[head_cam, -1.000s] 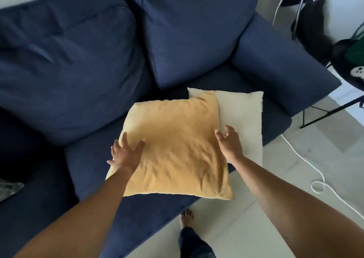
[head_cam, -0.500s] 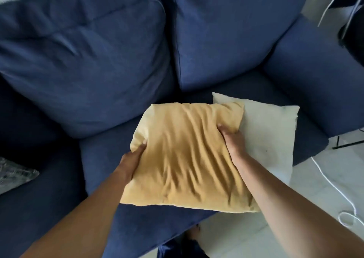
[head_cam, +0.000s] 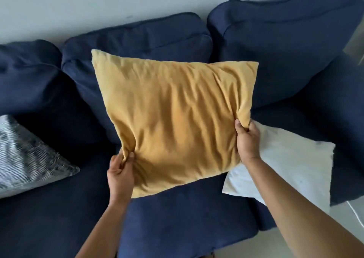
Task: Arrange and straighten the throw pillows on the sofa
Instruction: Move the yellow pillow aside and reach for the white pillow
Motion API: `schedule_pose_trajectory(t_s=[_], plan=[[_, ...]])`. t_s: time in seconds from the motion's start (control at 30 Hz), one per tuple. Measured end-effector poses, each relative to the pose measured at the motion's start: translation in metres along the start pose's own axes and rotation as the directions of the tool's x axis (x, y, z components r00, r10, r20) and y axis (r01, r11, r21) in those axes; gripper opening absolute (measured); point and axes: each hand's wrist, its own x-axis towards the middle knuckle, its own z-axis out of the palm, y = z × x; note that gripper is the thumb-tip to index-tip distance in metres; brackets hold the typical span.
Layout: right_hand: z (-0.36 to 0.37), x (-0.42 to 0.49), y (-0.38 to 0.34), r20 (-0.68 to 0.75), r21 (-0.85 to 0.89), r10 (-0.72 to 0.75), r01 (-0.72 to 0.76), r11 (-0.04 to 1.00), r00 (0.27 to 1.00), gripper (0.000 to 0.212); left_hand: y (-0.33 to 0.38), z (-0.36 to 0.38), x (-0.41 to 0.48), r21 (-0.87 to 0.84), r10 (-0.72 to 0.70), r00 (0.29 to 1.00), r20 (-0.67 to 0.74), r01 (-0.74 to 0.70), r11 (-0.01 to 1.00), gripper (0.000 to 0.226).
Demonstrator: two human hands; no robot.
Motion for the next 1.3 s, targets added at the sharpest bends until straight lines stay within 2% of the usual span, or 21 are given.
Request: schedule_pose_trajectory(t_s=[0.07, 0.13, 0.2, 0.27, 0.37, 0.53, 0.6, 0.73, 0.83, 0.93, 1.0, 1.1, 1.3], plan=[[0.022, 0.016, -0.004, 0.050, -0.044, 0.007, -0.005, 0.999, 0.999, 0.036, -0.007, -0.007, 0.022, 0.007, -0.047, 0.998, -0.052, 0.047, 0.999, 0.015], [0.042, 0.029, 0.000, 0.119, -0.110, 0.053, -0.040, 0.993, 0.991, 0.039, -0.019, -0.011, 0.042, 0.030, -0.147, 0.986, -0.077, 0.149, 0.988, 0.032], [0.058, 0.039, 0.013, 0.195, -0.194, 0.150, -0.111, 0.975, 0.969, 0.043, -0.035, -0.010, 0.059, 0.087, -0.229, 0.973, -0.002, 0.228, 0.970, 0.040], [0.070, 0.044, 0.028, 0.240, -0.299, 0.233, -0.157, 0.941, 0.942, 0.045, -0.043, -0.004, 0.071, 0.121, -0.295, 0.945, 0.145, 0.278, 0.953, 0.042], [0.089, 0.049, 0.042, 0.244, -0.367, 0.253, -0.152, 0.918, 0.936, 0.047, -0.043, 0.013, 0.088, 0.186, -0.355, 0.897, 0.262, 0.314, 0.931, 0.055], [0.099, 0.057, 0.038, 0.196, -0.324, 0.262, -0.189, 0.927, 0.945, 0.044, -0.036, 0.027, 0.105, 0.171, -0.394, 0.900, 0.185, 0.365, 0.915, 0.048], [0.093, 0.056, 0.033, 0.199, -0.319, 0.253, -0.181, 0.930, 0.947, 0.044, -0.036, 0.026, 0.104, 0.189, -0.362, 0.920, 0.149, 0.333, 0.924, 0.044], [0.079, 0.059, 0.020, 0.178, -0.291, 0.242, -0.184, 0.939, 0.954, 0.054, -0.019, 0.029, 0.095, 0.259, -0.186, 0.982, 0.006, 0.178, 0.949, 0.027], [0.059, 0.061, 0.012, 0.141, -0.245, 0.247, -0.208, 0.947, 0.959, 0.057, 0.001, 0.046, 0.077, 0.254, -0.058, 0.998, 0.007, 0.054, 0.966, 0.038], [0.021, 0.067, 0.013, 0.071, -0.232, 0.231, -0.209, 0.950, 0.970, 0.054, 0.021, 0.086, 0.045, 0.302, 0.067, 0.994, 0.086, -0.090, 0.949, 0.043], [0.015, 0.068, 0.017, 0.074, -0.253, 0.215, -0.190, 0.949, 0.974, 0.053, 0.025, 0.101, 0.031, 0.297, 0.097, 0.985, 0.146, -0.137, 0.945, 0.044], [0.002, 0.068, 0.022, 0.075, -0.291, 0.195, -0.166, 0.942, 0.978, 0.050, 0.022, 0.129, 0.019, 0.305, 0.085, 0.970, 0.227, -0.153, 0.940, 0.047], [-0.100, 0.108, 0.064, -0.026, -0.360, 0.209, -0.204, 0.910, 0.978, 0.048, 0.014, 0.245, -0.014, 0.442, 0.010, 0.912, 0.409, -0.207, 0.873, 0.045]])
